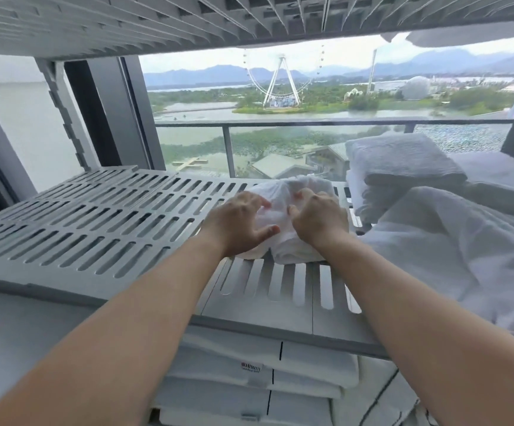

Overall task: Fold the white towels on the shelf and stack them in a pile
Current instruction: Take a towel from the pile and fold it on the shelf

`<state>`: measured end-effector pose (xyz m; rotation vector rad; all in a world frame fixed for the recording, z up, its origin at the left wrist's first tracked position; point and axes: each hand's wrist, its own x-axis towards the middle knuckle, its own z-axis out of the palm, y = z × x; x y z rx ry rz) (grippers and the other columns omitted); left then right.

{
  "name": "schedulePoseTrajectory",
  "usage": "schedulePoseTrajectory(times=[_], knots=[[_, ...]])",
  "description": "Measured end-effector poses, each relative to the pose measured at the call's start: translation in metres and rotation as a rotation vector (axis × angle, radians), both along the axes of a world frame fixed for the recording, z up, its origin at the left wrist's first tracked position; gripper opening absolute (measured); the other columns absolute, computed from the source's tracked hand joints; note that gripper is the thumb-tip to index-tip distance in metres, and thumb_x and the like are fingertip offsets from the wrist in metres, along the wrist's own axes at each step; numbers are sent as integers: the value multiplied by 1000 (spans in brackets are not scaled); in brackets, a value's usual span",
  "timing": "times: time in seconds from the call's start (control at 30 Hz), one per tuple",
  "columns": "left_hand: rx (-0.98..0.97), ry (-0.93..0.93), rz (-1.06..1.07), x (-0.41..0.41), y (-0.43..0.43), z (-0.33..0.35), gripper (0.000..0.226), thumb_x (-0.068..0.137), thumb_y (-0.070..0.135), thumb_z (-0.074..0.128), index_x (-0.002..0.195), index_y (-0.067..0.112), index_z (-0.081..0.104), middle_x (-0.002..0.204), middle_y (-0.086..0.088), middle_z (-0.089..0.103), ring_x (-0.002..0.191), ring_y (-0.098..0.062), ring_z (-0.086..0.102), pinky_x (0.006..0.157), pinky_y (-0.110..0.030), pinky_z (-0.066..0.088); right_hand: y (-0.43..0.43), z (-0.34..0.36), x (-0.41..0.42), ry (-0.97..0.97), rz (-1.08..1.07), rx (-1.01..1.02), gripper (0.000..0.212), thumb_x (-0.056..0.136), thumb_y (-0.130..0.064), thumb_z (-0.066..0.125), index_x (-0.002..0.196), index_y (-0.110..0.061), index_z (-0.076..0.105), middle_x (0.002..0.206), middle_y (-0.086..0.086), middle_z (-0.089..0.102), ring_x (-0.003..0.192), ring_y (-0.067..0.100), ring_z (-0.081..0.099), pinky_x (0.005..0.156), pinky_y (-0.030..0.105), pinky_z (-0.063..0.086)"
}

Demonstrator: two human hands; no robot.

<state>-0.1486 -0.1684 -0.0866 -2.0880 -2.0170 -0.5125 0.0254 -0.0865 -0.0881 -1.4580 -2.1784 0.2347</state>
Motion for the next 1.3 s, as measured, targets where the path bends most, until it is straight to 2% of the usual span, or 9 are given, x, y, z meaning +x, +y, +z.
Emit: schedulePoseTrajectory(times=[0.27, 0.57, 0.73, 0.8, 0.87, 0.97, 1.07, 1.17, 1.3], knots=[[-21, -107, -113, -36, 28, 1, 52, 90, 41, 67, 137, 25, 53, 135, -2, 59, 121, -21, 57, 99, -38, 47, 11, -6, -25, -129, -76, -106, 67, 90, -63, 36, 149, -32, 35, 143, 11, 51, 133, 36, 43, 109, 53, 31], [-67, -141, -134, -56, 44, -4, 45, 94, 20, 55, 136, 32, 51, 121, -7, 66, 109, -30, 61, 86, -40, 52, -14, -16, -38, -242, -92, -162, 106, 71, -77, 48, 157, -31, 8, 152, 9, 44, 142, 30, 36, 118, 54, 18], [-26, -209, -174, -64, 46, -2, 46, 96, 7, 46, 135, 28, 55, 119, -11, 65, 105, -30, 62, 76, -33, 45, -22, -13, -44, -199, -120, -234, 100, 79, -61, 54, 158, -33, -2, 159, 4, 35, 147, 29, 27, 120, 56, 11], [-14, -212, -166, -69, 46, 2, 47, 96, 3, 42, 135, 27, 55, 113, -13, 68, 101, -31, 64, 73, -32, 44, -22, -15, -44, -192, -136, -220, 89, 88, -52, 51, 158, -30, 2, 157, 6, 36, 146, 30, 27, 120, 55, 12], [-12, -255, -142, -73, 46, 9, 48, 95, 1, 41, 133, 27, 57, 110, -13, 70, 100, -31, 65, 75, -34, 50, -20, -18, -42, -177, -156, -183, 72, 93, -44, 47, 156, -23, 20, 154, 8, 41, 143, 32, 32, 119, 53, 16], [-21, -344, -100, -75, 49, 16, 49, 93, 1, 41, 127, 28, 61, 112, -11, 69, 99, -29, 64, 78, -38, 55, -21, -22, -40, -173, -154, -119, 42, 96, -37, 44, 134, -21, 50, 140, 8, 55, 132, 31, 45, 115, 51, 25], [-35, -482, -56, -72, 48, 20, 51, 89, -1, 41, 124, 27, 64, 113, -9, 68, 100, -27, 62, 79, -35, 52, -25, -19, -36, -155, -114, -92, 28, 97, -31, 44, 117, -20, 59, 125, 10, 64, 119, 33, 53, 108, 48, 35], [-111, -759, -7, -71, 39, 25, 61, 81, -11, 36, 121, 23, 67, 114, -12, 66, 101, -31, 64, 80, -40, 58, -29, -12, -29, -107, -78, -78, 27, 93, -22, 49, 114, -21, 65, 116, 10, 68, 109, 33, 58, 95, 41, 47], [-213, -1230, 7, -77, 27, 44, 63, 78, -27, 35, 118, 10, 65, 117, -20, 62, 99, -38, 65, 61, -39, 61, -34, -4, -24, -59, -63, 3, 28, 88, -18, 49, 104, -22, 72, 102, 7, 71, 97, 29, 62, 82, 37, 52]])
